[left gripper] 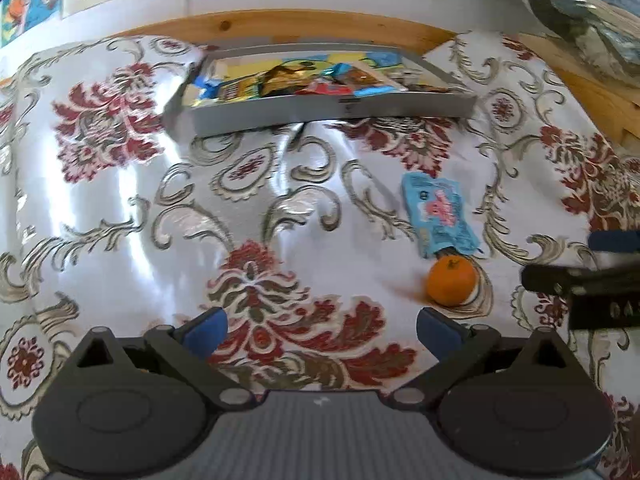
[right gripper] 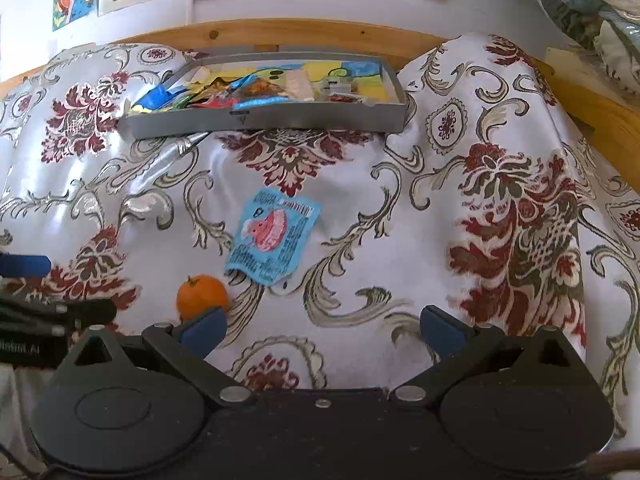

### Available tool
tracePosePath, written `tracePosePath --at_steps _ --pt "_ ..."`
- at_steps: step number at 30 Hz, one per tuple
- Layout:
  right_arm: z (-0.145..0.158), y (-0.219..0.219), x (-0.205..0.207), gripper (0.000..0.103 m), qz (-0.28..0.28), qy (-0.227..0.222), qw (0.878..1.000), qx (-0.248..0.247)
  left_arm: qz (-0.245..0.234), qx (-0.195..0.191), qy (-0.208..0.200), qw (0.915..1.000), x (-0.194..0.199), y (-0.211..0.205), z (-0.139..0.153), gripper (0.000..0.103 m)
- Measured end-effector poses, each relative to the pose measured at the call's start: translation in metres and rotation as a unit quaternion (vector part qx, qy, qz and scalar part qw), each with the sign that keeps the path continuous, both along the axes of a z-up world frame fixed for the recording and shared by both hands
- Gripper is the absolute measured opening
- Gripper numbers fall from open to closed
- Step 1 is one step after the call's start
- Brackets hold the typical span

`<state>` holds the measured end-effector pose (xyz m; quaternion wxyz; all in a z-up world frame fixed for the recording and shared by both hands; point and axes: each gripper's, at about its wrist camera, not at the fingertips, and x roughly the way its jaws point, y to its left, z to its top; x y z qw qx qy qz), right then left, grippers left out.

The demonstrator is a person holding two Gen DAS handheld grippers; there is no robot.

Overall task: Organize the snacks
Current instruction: 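Move both tools back toward the mandarin and blue packet on the bedspread, then grasp the orange mandarin with the left tool while the right tool grasps the blue candy packet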

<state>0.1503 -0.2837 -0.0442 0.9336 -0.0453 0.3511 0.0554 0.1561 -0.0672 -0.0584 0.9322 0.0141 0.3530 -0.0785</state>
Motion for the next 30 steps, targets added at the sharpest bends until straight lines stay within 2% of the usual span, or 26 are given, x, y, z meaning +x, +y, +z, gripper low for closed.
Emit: tracePosePath --at_steps 6,14,24,30 --pt "-0.001 -0.007 0.021 0.102 0.01 0.0 1.0 -0.001 -0.044 -0.012 -0.001 0.999 0.003 -0.014 -0.002 0.102" --pt "-0.009 0.0 0.066 0.102 0.037 0.032 0.998 0.029 -0.115 -0.013 0.009 0.9932 0.014 -0.038 -0.007 0.102" --pt "-0.022 0.013 0.111 0.102 0.067 0.071 0.994 0.047 -0.141 -0.024 0.03 0.9892 0.037 -0.047 -0.018 0.102" --pt "-0.029 0.026 0.118 0.101 0.088 0.071 0.993 0.024 -0.149 -0.019 0.027 0.9883 0.043 -0.051 -0.02 0.088"
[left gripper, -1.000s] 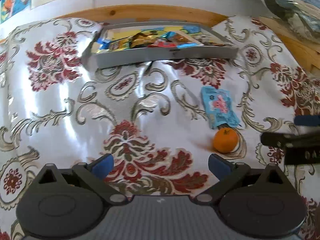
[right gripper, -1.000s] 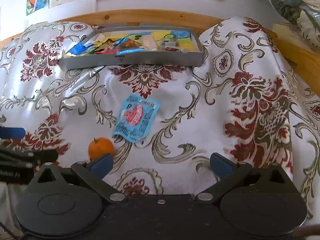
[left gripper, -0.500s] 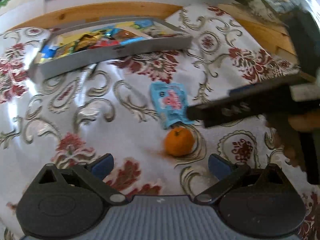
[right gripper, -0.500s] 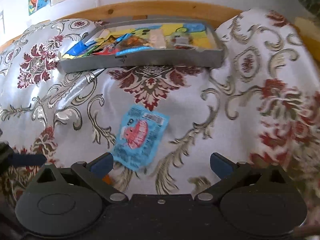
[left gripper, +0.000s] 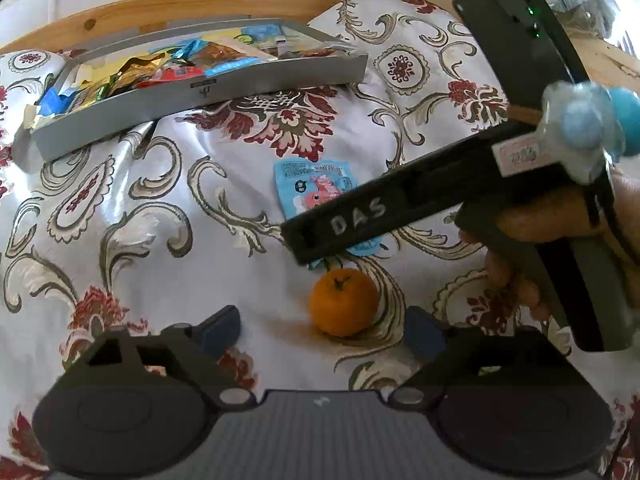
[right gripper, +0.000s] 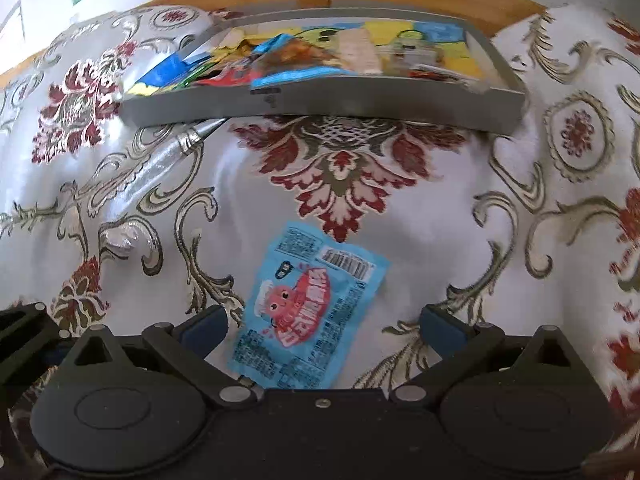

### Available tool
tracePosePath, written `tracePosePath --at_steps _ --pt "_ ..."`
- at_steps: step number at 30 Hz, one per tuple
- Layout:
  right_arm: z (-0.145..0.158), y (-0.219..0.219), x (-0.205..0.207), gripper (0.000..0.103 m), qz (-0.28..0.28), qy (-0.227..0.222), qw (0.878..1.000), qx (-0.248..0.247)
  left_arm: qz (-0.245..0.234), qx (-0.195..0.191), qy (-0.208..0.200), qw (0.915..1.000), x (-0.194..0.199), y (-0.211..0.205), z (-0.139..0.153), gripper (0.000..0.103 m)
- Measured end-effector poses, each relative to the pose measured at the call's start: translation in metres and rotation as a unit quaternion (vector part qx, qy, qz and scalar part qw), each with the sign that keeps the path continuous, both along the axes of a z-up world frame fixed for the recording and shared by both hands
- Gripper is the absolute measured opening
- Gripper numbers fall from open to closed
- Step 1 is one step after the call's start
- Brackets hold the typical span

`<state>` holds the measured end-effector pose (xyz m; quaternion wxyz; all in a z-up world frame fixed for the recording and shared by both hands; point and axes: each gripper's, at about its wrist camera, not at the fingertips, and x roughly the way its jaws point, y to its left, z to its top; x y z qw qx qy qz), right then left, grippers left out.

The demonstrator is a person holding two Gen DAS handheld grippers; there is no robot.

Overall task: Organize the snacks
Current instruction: 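Grasp the orange mandarin with the left tool while the right tool grasps the blue candy packet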

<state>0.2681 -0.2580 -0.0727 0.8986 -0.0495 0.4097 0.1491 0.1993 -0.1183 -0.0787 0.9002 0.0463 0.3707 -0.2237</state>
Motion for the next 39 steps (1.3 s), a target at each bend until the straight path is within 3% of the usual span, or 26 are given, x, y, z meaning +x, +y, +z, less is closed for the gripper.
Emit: tracePosePath --at_steps 9,14,18,39 --pt "-0.001 -0.002 -0.007 0.081 0.012 -0.009 1.0 -0.015 0.005 -0.009 -0.002 0.9999 0.006 -0.002 0.0 0.062" --pt "-0.001 -0.005 -0.014 0.072 0.01 -0.014 1.0 -0.015 0.002 -0.01 -0.004 0.9999 0.006 -0.001 0.0 0.04" --pt "0.0 -0.009 -0.019 0.06 0.006 -0.017 1.0 -0.015 0.016 -0.012 -0.004 0.9998 0.007 0.004 0.0 0.039" --pt "0.005 -0.012 -0.06 0.057 -0.013 -0.022 0.999 0.03 0.104 -0.04 0.009 0.9937 0.002 0.046 0.004 0.039"
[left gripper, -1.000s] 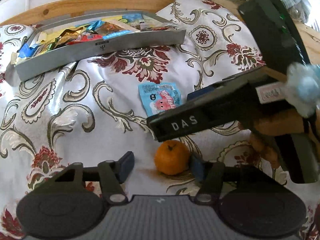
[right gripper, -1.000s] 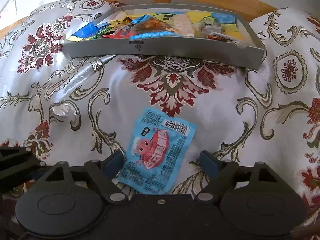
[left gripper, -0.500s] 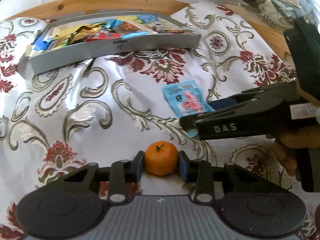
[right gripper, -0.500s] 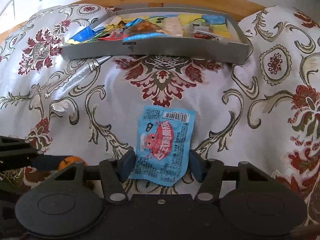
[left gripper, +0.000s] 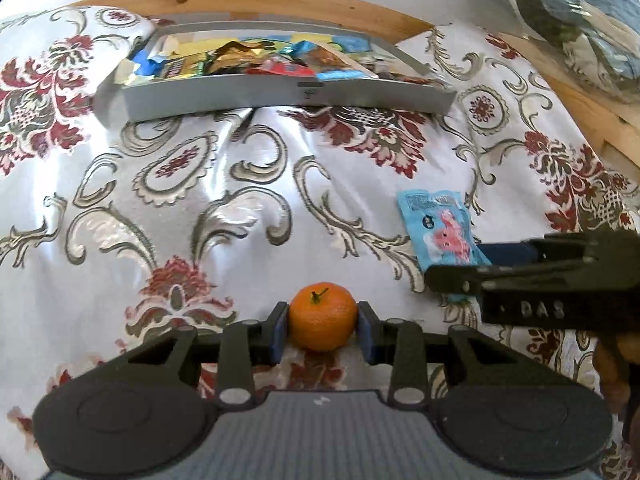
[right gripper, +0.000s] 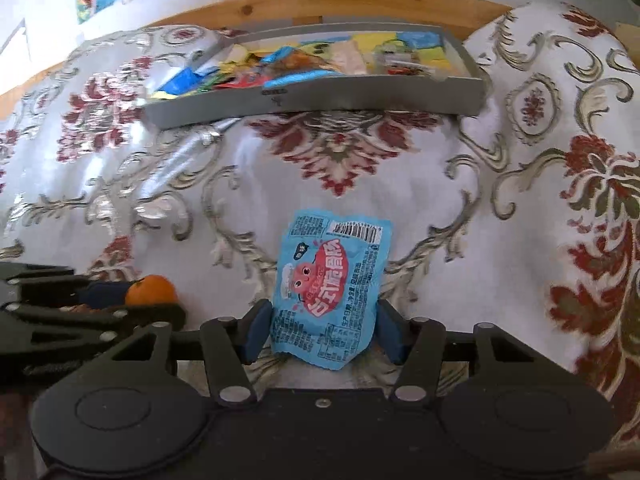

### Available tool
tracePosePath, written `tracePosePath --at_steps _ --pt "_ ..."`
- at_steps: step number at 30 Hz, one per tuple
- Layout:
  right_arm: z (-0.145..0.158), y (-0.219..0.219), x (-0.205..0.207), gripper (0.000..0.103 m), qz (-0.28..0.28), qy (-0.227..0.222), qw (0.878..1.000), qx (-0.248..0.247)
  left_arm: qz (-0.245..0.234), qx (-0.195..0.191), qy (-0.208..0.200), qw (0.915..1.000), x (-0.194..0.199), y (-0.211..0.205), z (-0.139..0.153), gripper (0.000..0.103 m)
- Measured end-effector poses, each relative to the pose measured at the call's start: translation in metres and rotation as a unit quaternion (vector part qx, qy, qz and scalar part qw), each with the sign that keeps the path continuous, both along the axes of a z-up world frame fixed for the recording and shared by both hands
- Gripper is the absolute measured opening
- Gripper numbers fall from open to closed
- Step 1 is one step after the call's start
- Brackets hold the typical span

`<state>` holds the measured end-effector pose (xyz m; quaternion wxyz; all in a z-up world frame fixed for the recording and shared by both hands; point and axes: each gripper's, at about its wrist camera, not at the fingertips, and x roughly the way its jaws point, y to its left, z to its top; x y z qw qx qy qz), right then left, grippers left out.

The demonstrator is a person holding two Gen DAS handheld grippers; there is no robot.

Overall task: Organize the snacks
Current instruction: 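Grasp the orange mandarin with the left tool while the right tool grasps the blue candy packet, then carry the mandarin and blue candy packet into the grey tray with both tools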

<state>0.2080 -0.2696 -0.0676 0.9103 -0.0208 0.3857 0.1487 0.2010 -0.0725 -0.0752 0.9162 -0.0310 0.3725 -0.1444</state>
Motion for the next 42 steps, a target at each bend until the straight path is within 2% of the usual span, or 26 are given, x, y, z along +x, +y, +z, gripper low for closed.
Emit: tracePosePath --at_steps 8,21,26,28,31,33,35,37,38,39,42 --pt "-0.002 0.02 -0.03 0.056 0.041 -0.019 0.999 -0.002 0.028 -0.013 0.003 0.9995 -0.003 0.016 0.002 0.038" --pt "0.0 0.03 -0.043 0.055 0.07 -0.071 0.994 -0.054 0.041 -0.02 0.004 0.9989 -0.007 0.024 0.004 0.038" --pt "0.0 0.031 -0.043 0.055 0.074 -0.073 0.993 -0.06 0.043 -0.021 0.004 0.9989 -0.007 0.025 0.004 0.038" --pt "-0.004 0.032 -0.04 0.056 0.082 -0.052 0.994 -0.055 0.042 -0.022 0.005 0.9989 -0.007 0.025 0.004 0.038" --pt "-0.009 0.03 -0.028 0.065 0.077 -0.029 0.995 -0.048 0.043 -0.021 0.006 0.9989 -0.007 0.024 0.003 0.038" --pt "-0.009 0.03 -0.02 0.079 0.07 -0.026 0.996 -0.042 0.043 -0.02 0.006 0.9989 -0.008 0.024 0.003 0.038" --pt "-0.011 0.031 -0.014 0.08 0.069 -0.024 0.996 -0.042 0.044 -0.02 0.006 0.9988 -0.008 0.024 0.004 0.038" --pt "-0.013 0.035 -0.01 0.077 0.072 -0.026 0.996 -0.046 0.044 -0.019 0.006 0.9988 -0.008 0.025 0.004 0.038" --pt "-0.013 0.037 -0.009 0.067 0.074 -0.028 0.996 -0.048 0.044 -0.019 0.006 0.9988 -0.007 0.025 0.005 0.038" --pt "-0.014 0.039 -0.009 0.063 0.075 -0.031 0.995 -0.051 0.045 -0.018 0.005 0.9988 -0.008 0.026 0.005 0.038" --pt "-0.014 0.041 -0.011 0.06 0.077 -0.036 0.995 -0.056 0.046 -0.018 0.003 0.9988 -0.007 0.027 0.006 0.038"
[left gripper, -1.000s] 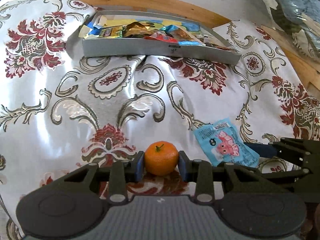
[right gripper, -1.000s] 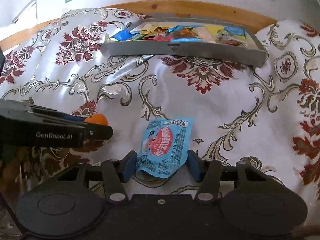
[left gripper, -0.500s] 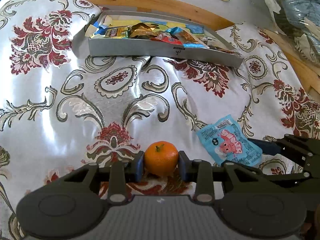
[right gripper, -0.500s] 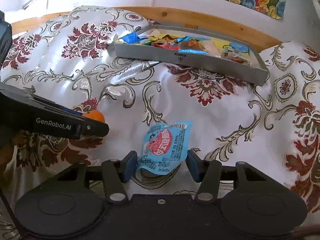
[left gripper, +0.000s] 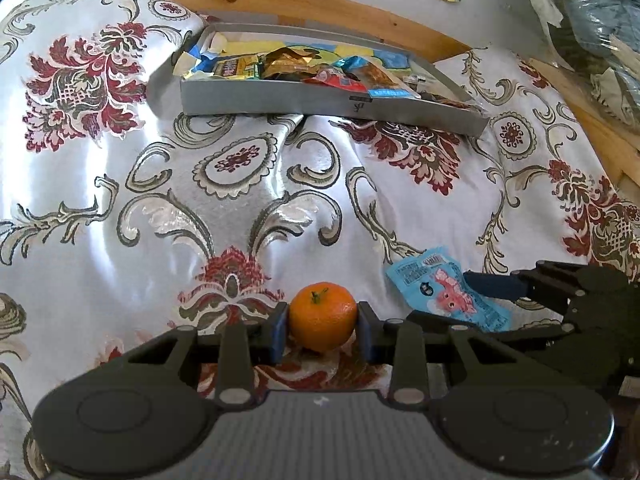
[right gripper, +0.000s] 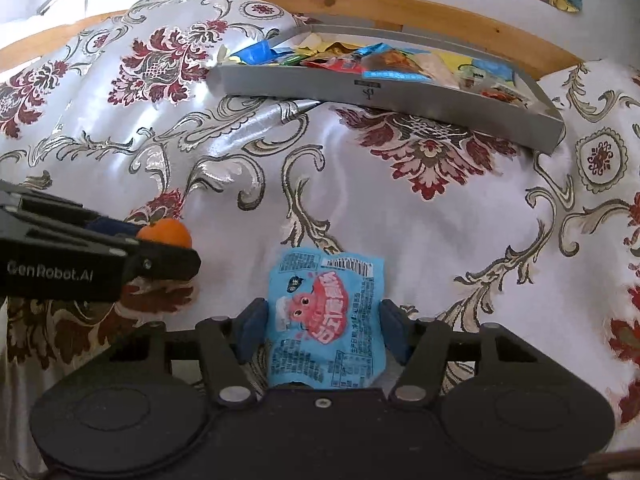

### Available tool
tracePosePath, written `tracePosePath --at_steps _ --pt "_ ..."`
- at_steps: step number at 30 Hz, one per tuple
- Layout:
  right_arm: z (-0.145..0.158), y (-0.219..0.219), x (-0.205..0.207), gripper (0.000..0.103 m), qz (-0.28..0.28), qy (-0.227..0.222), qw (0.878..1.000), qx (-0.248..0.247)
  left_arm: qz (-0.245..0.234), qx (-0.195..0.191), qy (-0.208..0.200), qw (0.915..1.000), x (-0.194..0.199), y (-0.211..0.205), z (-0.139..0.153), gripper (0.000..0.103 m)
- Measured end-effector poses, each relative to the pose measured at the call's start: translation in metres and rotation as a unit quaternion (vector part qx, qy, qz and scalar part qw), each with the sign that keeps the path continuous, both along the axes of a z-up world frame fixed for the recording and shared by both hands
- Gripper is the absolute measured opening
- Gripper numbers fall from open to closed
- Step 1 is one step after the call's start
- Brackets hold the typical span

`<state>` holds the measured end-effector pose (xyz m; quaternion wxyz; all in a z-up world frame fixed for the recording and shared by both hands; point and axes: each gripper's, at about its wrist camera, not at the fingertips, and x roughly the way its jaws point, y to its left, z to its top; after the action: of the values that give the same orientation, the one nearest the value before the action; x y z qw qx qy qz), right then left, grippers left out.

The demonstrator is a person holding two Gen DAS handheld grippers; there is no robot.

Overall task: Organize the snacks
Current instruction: 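Carry the mandarin and blue candy packet into the grey tray with both tools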

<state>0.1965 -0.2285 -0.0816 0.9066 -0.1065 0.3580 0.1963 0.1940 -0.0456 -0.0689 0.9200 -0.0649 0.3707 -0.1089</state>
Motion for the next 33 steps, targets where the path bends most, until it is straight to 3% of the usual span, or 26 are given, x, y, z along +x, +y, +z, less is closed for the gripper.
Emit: tracePosePath --at_steps 9,18,30,33 --pt "0.009 0.003 -0.012 0.057 0.017 -0.03 0.999 -0.003 0.005 -0.003 -0.011 0.9999 0.001 0.002 0.007 0.038" --pt "0.038 0.006 0.001 0.057 0.027 -0.074 0.997 0.015 0.015 0.0 -0.044 0.9989 0.025 0.009 0.029 0.038" --pt "0.094 0.014 0.078 0.057 0.063 -0.147 0.987 0.006 0.041 -0.005 -0.094 0.9947 0.111 0.029 0.087 0.038" --pt "0.102 0.02 0.107 0.057 0.059 -0.144 0.988 0.0 0.047 0.001 -0.102 0.9937 0.135 0.034 0.098 0.038"
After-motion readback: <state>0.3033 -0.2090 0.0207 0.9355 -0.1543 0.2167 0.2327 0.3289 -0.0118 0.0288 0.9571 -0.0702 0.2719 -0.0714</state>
